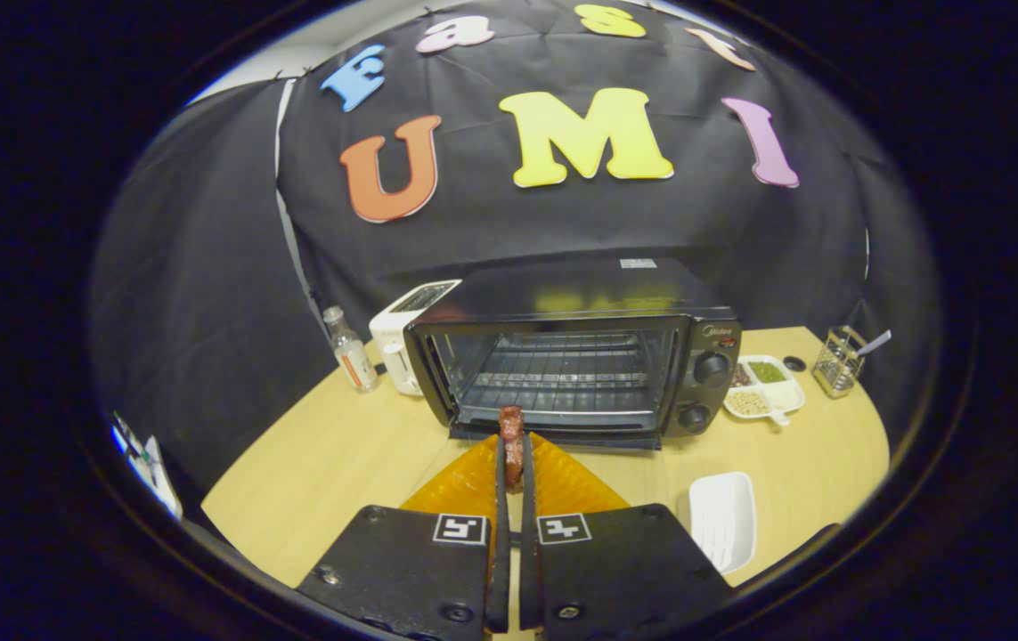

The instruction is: Open the toaster oven, put the food inside, and close the toaster oven door.

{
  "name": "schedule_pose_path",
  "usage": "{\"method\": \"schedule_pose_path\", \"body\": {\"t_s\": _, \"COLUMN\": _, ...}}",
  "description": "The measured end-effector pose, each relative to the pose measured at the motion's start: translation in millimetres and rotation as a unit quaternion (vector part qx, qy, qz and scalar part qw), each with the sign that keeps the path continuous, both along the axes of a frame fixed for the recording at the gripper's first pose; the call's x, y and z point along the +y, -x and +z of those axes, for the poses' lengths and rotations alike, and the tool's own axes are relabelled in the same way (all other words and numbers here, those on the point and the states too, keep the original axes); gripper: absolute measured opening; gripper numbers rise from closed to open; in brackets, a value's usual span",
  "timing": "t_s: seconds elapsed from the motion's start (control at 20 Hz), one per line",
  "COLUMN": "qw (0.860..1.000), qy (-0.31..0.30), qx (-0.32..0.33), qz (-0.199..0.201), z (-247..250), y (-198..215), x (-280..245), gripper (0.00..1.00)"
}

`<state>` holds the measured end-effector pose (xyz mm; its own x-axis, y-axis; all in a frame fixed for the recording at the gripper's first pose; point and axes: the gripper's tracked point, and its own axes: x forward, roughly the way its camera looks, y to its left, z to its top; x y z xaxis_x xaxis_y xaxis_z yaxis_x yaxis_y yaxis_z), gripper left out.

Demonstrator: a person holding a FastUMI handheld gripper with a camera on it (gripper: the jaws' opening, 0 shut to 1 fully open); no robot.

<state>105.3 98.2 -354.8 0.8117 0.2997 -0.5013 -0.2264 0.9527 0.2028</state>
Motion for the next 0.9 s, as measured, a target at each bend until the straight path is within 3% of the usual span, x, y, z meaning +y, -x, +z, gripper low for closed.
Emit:
{"method": "schedule_pose_path", "body": {"t_s": 0.25, "qw": 0.989, "qy": -0.125, "qx": -0.024, "qz": -0.069, "z": -8.1, "y": -47.2, "x": 7.1, "gripper": 0.08}}
{"method": "schedule_pose_path", "body": {"t_s": 0.35, "qw": 0.978, "qy": -0.182, "qx": -0.033, "qz": -0.1, "z": -11.4, "y": -67.9, "x": 4.2, "gripper": 0.08}}
{"method": "schedule_pose_path", "body": {"t_s": 0.5, "qw": 0.949, "qy": -0.278, "qx": -0.043, "qz": -0.14, "z": -19.4, "y": -95.5, "x": -2.4, "gripper": 0.08}}
{"method": "schedule_pose_path", "body": {"t_s": 0.8, "qw": 0.923, "qy": -0.336, "qx": -0.016, "qz": -0.185, "z": -59.5, "y": -155.2, "x": -16.7, "gripper": 0.07}}
{"method": "schedule_pose_path", "body": {"t_s": 0.9, "qw": 0.932, "qy": -0.31, "qx": -0.021, "qz": -0.187, "z": -67.2, "y": -165.2, "x": -21.5, "gripper": 0.08}}
